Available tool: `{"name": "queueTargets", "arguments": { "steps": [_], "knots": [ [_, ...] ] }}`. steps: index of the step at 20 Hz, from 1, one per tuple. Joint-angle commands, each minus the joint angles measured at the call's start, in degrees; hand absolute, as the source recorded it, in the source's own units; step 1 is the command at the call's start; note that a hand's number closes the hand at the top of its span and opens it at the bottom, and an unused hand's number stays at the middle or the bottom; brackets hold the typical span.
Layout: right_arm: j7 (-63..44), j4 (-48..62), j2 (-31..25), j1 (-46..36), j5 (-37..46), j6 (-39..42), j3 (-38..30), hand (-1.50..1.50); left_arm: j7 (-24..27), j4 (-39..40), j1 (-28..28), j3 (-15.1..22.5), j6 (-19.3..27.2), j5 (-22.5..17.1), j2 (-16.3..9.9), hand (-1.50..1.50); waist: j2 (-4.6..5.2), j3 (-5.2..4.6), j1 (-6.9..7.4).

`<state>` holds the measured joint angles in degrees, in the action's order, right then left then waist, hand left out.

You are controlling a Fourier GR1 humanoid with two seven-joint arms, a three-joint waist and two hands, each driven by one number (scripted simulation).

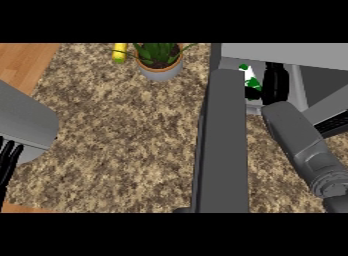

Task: Pick up the milk, place it into the microwave and close the microwave

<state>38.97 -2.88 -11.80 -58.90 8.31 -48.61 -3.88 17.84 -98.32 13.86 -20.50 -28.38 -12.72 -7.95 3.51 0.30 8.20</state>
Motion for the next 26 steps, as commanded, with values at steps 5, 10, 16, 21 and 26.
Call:
{"name": "queueTargets", "arguments": {
  "steps": [5,10,16,21,26],
  "knots": [
    [1.0,-0.9,0.7,0.1,-0.1,0.8,-0.4,-1.50,1.2,1.5,0.0,0.2,-0.8,0.0,0.2,-1.50,-0.32,-0.01,-0.74],
    [2.2,-1.6,1.2,1.8,-0.9,2.8,-1.3,-1.50,3.5,3.5,0.0,-0.9,-0.8,0.9,0.0,-1.50,-0.80,-0.08,-2.04],
    [4.6,-2.4,1.8,3.5,-1.5,4.6,-2.2,-1.50,3.2,1.6,0.2,-0.2,0.1,1.8,0.7,-1.50,-1.07,-0.03,-2.66],
    [7.3,-3.7,1.0,4.8,-3.4,11.7,-4.1,-1.50,1.1,-1.8,2.7,0.2,0.3,0.7,1.8,-1.50,-1.65,-0.01,-3.37],
    [14.2,-5.5,4.3,9.9,-5.5,18.2,-5.9,-1.50,2.7,-1.1,2.2,0.7,1.3,2.5,2.8,-1.50,-2.23,-0.11,-5.16]
  ]
}}
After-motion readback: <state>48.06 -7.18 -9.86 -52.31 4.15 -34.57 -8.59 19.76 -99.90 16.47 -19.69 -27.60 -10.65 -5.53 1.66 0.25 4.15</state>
